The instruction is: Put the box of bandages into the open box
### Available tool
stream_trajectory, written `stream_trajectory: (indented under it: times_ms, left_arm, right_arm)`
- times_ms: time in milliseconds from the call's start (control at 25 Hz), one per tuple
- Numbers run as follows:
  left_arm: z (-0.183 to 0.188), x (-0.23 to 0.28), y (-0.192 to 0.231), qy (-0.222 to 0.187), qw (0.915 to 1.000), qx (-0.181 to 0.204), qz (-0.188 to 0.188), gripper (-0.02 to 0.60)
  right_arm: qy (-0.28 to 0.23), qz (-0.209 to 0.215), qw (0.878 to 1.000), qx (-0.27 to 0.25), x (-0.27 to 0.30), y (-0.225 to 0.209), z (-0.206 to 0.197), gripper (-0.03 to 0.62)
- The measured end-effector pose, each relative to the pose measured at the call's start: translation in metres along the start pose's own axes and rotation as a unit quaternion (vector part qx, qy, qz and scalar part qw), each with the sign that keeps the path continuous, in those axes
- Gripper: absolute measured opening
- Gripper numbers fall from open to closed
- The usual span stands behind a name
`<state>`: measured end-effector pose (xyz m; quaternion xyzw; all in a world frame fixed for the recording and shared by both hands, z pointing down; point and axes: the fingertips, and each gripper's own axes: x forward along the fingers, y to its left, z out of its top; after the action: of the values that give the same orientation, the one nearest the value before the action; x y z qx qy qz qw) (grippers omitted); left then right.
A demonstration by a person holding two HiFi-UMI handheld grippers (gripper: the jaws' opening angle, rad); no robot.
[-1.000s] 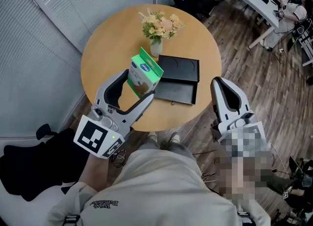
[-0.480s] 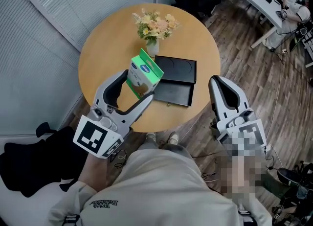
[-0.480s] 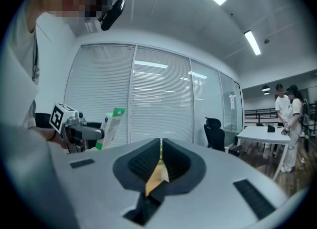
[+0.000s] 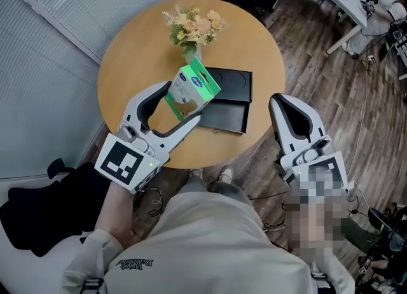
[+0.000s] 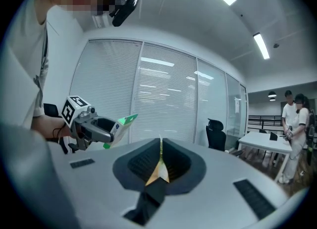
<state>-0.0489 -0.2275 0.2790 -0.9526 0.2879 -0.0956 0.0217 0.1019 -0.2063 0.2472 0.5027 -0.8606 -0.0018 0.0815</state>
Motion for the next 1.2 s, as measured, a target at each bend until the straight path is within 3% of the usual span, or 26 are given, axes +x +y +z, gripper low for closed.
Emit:
stream_trajectory:
  times_ms: [120, 320, 560, 760, 1040, 1200]
  left_arm:
    - [-0.009, 0.024, -0.010, 0.032, 0.9990, 0.005, -0.030, 0.341]
    - [-0.033, 0.044, -0.003, 0.080, 0.9943, 0.062, -0.033, 0.341]
    - [-0.064, 0.077, -0.017, 0.115, 0.9862, 0.086, -0.082, 0.341]
    - [-0.097, 0.097, -0.033, 0.144, 0.9791, 0.084, -0.117, 0.341]
    - [-0.162, 0.114, -0.050, 0.232, 0.9523, 0.096, -0.174, 0.341]
    - [-0.199, 0.119, -0.057, 0.268, 0.9387, 0.115, -0.184, 0.341]
  right_arm:
    - [0.004, 0.003, 1.000, 0.005, -0.001, -0.008, -0.006, 0.035]
    - [0.023, 0.004, 1.000, 0.002, 0.003, -0.005, -0.020, 0.035]
    - [0.038, 0.010, 0.999, 0.012, 0.005, -0.001, -0.040, 0.035]
    - [0.061, 0.014, 0.998, 0.016, 0.008, 0.000, -0.061, 0.035]
    - [0.071, 0.019, 0.997, 0.033, 0.015, 0.001, -0.077, 0.035]
    - [0.085, 0.020, 0.995, 0.041, 0.019, 0.002, -0.094, 0.035]
